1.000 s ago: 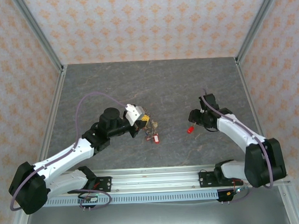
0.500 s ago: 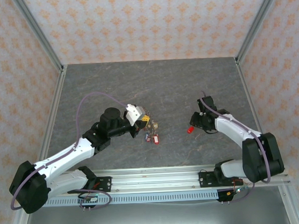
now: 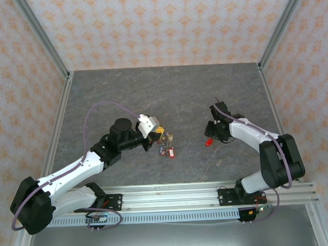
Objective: Put the keys on the keyring
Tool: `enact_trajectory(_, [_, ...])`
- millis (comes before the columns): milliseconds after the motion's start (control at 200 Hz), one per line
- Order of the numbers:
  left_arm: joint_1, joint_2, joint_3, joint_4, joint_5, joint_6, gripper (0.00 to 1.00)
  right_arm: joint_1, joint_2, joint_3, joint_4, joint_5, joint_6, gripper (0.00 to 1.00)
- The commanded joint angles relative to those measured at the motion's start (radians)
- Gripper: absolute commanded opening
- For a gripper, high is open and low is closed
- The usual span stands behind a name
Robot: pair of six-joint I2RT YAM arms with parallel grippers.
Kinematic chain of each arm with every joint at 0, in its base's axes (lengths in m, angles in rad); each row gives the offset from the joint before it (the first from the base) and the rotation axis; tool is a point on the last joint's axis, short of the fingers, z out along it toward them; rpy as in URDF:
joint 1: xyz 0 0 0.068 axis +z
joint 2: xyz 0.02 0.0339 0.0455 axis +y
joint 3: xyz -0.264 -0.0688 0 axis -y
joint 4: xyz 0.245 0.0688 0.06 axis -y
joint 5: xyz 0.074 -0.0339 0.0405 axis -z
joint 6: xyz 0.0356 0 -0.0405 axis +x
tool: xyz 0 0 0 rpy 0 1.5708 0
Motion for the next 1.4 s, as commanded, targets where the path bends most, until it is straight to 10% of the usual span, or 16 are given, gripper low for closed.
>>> enact_trajectory(0, [0.006, -0.01, 0.038, 0.051, 0.012, -0.004, 0.0, 0.022, 0.037, 0.046, -0.066, 0.069, 0.022, 0.36])
enact_trajectory(781, [0.006, -0.016, 0.034, 0.045, 0.006, -0.002, 0.0, 0.044, 0.099, 0.095, -0.149, 0.138, 0.022, 0.22])
enact_trajectory(881, [0.006, -0.012, 0.036, 0.046, 0.005, -0.001, 0.0, 0.045, 0.091, 0.09, -0.149, 0.136, 0.021, 0.09])
enact_trajectory(1391, [0.006, 0.005, 0.044, 0.05, 0.016, -0.003, 0.0, 0.045, 0.09, 0.078, -0.14, 0.11, 0.036, 0.13])
